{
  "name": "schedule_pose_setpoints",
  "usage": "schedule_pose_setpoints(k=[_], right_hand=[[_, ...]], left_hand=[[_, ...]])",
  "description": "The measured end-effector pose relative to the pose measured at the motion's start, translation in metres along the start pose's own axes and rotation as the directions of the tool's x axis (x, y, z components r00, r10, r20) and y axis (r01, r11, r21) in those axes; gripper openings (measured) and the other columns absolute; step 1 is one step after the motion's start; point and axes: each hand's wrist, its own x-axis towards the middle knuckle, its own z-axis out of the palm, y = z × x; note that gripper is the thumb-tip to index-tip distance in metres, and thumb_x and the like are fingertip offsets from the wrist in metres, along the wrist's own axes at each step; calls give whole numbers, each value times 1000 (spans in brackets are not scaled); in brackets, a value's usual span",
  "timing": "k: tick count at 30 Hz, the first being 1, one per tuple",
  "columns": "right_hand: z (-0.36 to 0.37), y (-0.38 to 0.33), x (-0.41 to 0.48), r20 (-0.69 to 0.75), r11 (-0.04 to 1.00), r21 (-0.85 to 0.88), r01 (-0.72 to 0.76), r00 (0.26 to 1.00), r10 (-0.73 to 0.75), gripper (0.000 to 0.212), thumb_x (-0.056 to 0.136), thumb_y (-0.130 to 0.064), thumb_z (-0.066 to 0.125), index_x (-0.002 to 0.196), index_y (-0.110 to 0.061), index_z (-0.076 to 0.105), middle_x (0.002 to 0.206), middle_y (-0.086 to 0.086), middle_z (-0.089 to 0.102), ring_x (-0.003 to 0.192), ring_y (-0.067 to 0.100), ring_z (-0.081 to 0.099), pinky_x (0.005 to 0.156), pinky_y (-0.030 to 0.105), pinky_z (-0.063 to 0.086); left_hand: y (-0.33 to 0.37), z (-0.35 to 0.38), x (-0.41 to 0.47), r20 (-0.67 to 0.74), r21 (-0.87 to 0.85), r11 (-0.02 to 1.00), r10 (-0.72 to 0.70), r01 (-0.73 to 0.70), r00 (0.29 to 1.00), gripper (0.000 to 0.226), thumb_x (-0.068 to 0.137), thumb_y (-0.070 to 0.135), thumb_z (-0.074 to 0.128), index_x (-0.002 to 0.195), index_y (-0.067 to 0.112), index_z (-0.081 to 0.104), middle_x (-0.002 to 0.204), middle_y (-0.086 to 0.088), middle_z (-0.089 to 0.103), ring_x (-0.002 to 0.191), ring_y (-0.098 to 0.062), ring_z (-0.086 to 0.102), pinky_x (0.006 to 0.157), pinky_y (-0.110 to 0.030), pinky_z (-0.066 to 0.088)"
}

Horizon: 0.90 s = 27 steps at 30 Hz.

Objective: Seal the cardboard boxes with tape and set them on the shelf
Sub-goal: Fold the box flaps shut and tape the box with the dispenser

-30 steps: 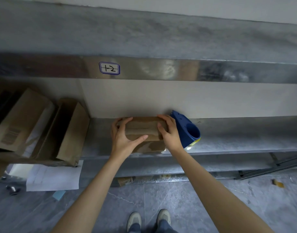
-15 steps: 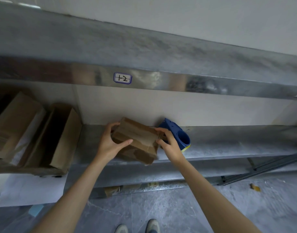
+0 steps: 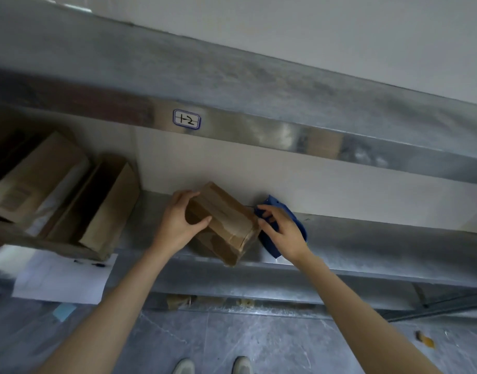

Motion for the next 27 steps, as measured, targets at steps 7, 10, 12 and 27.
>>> schedule_pose_setpoints(k=[7, 10, 12, 27], right_hand=[[-21, 43, 5, 58, 912, -408, -37, 996, 66, 50, 100, -37, 49, 147, -27, 38, 137, 5, 46, 122, 26, 46, 78, 37, 49], [-21, 54, 4, 139, 904, -427, -24, 986, 92, 59, 99, -44, 48, 152, -29, 27, 137, 10, 45, 119, 31, 49, 81, 38, 50], [-20, 59, 4, 186, 914, -405, -15, 977, 99, 65, 99, -47, 48, 155, -31, 18, 136, 13, 48, 116, 33, 53, 81, 39, 49], [-25, 66, 19, 413, 994, -110, -27, 908, 70, 82, 100, -14, 51, 156, -34, -5, 146, 18, 47, 104, 41, 61, 81, 50, 56]], left_hand=[[30, 6, -17, -194, 437, 899, 67, 25, 979, 62, 75, 38, 83, 129, 19, 61, 142, -5, 52, 124, -29, 55, 96, -50, 42], [42, 14, -28, -236, 530, 845, 66, 71, 970, 63, 80, 44, 76, 134, 20, 57, 142, -5, 53, 125, -28, 54, 95, -45, 41], [50, 21, -38, -274, 554, 825, 52, 113, 960, 63, 83, 48, 72, 137, 20, 55, 143, -6, 53, 125, -28, 52, 95, -44, 39], [75, 29, -84, -240, 697, 675, -97, 241, 966, 80, 84, 65, 33, 147, 17, 46, 152, -4, 45, 133, -27, 45, 102, -46, 37]])
